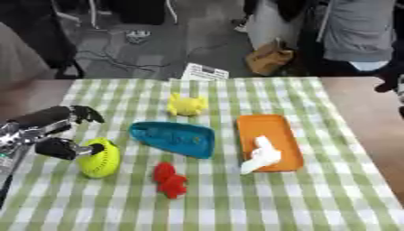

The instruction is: Pick up objects on the table and place them in the box.

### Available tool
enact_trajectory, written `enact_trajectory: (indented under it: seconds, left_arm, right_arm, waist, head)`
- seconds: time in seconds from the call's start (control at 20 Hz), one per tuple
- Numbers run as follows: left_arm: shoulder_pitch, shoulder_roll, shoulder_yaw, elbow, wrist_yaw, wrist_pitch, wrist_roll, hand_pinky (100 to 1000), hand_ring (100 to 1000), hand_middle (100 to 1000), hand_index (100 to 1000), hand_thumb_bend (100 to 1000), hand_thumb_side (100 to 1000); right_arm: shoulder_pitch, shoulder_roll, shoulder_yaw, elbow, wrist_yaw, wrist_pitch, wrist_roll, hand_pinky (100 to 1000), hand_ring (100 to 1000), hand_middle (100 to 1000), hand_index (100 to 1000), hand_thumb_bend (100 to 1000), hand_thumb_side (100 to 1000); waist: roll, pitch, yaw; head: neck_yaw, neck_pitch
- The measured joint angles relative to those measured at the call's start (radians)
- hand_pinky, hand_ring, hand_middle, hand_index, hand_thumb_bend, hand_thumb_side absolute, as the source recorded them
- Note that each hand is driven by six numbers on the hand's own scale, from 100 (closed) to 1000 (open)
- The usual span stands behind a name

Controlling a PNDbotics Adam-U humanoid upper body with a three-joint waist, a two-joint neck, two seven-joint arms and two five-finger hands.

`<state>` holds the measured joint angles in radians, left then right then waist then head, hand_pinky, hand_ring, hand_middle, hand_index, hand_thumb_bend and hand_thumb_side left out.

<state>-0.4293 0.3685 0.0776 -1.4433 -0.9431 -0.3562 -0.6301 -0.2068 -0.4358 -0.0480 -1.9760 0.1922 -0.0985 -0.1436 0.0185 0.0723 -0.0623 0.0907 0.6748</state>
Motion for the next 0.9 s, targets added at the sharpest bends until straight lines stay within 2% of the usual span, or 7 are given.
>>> enact_trajectory:
  seconds: [0.7,0.75,0.8,0.85,0.9]
  left_arm:
    - [-0.008,-0.014,-0.052,0.144,-0.177,-0.039,0.124,773,839,851,886,616,718]
    - [-0.010,-0.017,-0.055,0.150,-0.185,-0.043,0.129,736,812,835,877,611,683]
    - [-0.010,-0.019,-0.058,0.158,-0.193,-0.048,0.130,736,812,835,877,611,683]
    - [-0.010,-0.019,-0.061,0.162,-0.199,-0.053,0.130,697,776,808,860,594,626]
    - [-0.012,-0.020,-0.063,0.165,-0.203,-0.059,0.128,679,763,800,855,587,607]
  right_arm:
    - [0.001,0.000,0.000,0.000,0.000,0.001,0.002,513,580,734,738,100,677]
    - [0.001,0.000,0.000,0.000,0.000,0.001,0.003,513,580,734,738,100,677]
    - [0.001,0.000,0.000,0.000,0.000,0.001,0.003,513,580,734,738,100,677]
    - [0.001,0.000,0.000,0.000,0.000,0.002,0.003,513,581,734,738,100,678]
    - [0.001,0.000,0.000,0.000,0.000,0.002,0.003,513,581,734,738,100,678]
  waist:
    - [0.000,0.000,-0.005]
    - [0.000,0.000,-0.005]
    - [0.000,0.000,-0.005]
    - [0.000,0.000,-0.005]
    - [0.000,0.000,-0.005]
  head:
    - [-0.003,-0.004]
    - [-0.003,-0.004]
    - [-0.003,-0.004]
    - [-0.003,-0.004]
    - [-0.003,-0.004]
